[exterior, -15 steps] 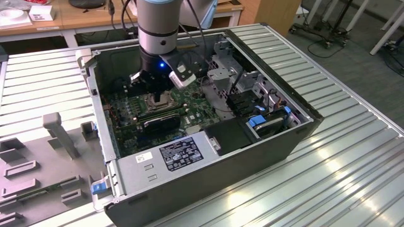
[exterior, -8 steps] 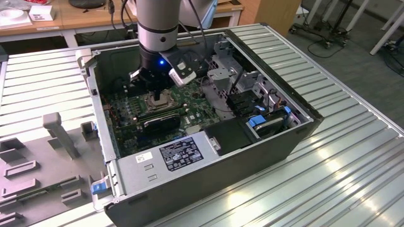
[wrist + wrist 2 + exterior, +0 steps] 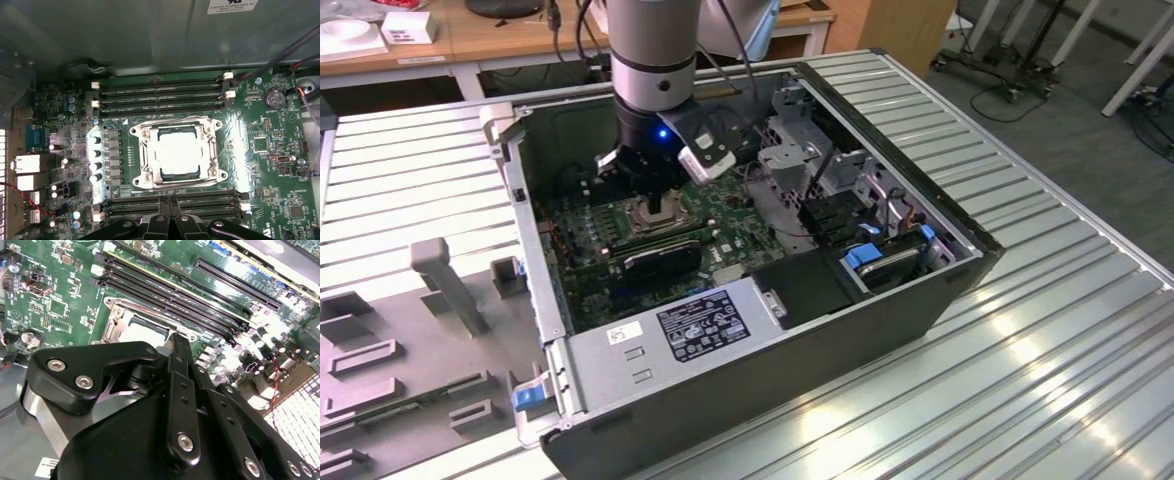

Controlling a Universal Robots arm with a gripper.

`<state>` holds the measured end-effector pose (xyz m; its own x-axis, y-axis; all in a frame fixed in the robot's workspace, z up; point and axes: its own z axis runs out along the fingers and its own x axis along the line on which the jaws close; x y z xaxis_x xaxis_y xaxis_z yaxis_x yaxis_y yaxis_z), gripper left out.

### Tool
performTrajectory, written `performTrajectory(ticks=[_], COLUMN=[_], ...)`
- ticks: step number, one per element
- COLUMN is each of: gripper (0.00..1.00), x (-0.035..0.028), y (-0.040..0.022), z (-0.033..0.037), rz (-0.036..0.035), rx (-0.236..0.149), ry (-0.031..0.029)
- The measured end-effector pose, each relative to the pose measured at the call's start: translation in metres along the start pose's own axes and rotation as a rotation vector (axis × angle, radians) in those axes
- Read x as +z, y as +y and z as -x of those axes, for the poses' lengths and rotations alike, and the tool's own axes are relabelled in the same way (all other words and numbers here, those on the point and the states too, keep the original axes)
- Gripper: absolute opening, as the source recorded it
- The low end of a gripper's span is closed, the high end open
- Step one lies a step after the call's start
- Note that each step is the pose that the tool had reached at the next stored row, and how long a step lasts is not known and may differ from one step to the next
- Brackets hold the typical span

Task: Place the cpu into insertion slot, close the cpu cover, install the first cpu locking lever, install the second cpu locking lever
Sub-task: 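Install the second cpu locking lever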

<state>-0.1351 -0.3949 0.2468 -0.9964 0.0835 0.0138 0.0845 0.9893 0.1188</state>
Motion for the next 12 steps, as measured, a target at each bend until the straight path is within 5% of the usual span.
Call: performTrajectory(ticks=[12], gripper=[0.11], x=[0.0004], y=[0.0026], z=[0.0093], rz=[0.0011], rx=[0.0], ry=[-0.0056])
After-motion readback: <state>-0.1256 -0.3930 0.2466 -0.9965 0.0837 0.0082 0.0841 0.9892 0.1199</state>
